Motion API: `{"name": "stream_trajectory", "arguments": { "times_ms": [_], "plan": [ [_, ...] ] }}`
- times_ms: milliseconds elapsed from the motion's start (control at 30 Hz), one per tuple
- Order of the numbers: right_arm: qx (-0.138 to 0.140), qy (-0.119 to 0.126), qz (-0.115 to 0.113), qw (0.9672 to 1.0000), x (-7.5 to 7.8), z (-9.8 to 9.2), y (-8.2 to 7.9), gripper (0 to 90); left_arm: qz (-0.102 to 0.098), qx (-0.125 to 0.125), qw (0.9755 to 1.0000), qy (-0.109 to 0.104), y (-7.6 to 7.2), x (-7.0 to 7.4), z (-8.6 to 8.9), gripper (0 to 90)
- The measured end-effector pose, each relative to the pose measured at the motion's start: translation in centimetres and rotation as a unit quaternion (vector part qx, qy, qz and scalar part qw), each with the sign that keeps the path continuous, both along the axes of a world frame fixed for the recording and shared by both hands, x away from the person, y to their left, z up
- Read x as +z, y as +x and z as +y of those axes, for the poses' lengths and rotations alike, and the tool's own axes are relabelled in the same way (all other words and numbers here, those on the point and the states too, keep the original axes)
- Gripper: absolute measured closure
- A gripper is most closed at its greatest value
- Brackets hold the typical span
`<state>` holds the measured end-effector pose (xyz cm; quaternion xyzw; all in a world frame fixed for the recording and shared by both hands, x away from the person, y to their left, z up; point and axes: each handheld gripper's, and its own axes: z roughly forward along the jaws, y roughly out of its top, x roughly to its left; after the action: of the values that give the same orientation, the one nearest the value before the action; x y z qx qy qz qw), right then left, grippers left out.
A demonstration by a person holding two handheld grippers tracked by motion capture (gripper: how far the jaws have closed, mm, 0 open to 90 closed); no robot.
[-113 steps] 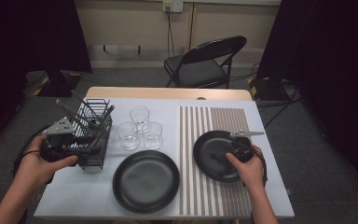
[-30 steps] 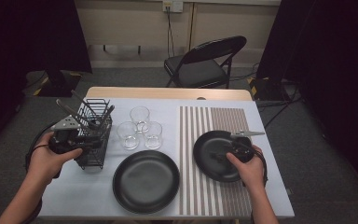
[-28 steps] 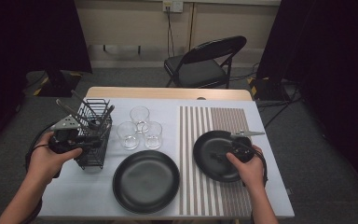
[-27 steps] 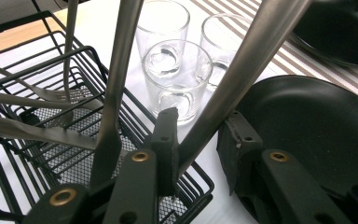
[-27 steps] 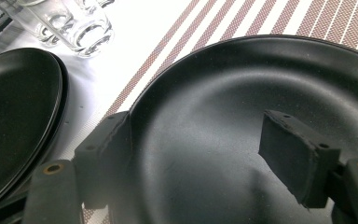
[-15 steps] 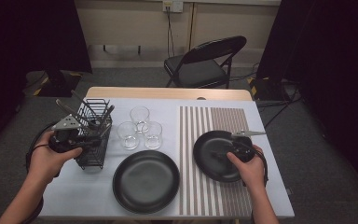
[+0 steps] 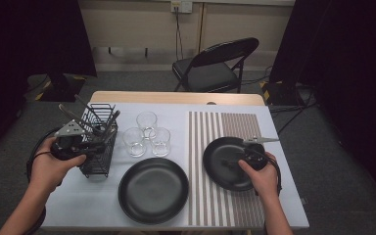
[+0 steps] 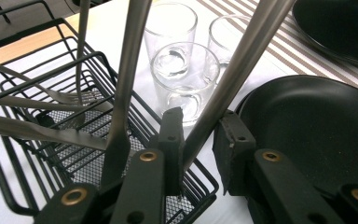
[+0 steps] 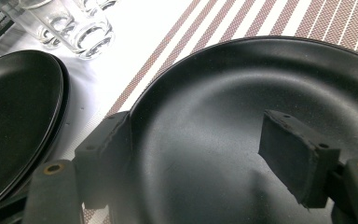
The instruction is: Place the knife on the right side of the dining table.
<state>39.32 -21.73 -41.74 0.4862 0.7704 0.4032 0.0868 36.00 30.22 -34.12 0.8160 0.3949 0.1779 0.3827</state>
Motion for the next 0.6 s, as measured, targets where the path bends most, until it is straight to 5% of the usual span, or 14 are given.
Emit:
{"name": "stream_trajectory", "arguments": {
  "times_ms": [600],
  "plan": [
    [-0.001, 0.001, 0.0, 1.0, 0.0, 0.03, 0.0, 24.7, -0.024, 0.032, 0.9987, 0.03, -0.33, 0.87, 0.54, 79.3]
  ]
}}
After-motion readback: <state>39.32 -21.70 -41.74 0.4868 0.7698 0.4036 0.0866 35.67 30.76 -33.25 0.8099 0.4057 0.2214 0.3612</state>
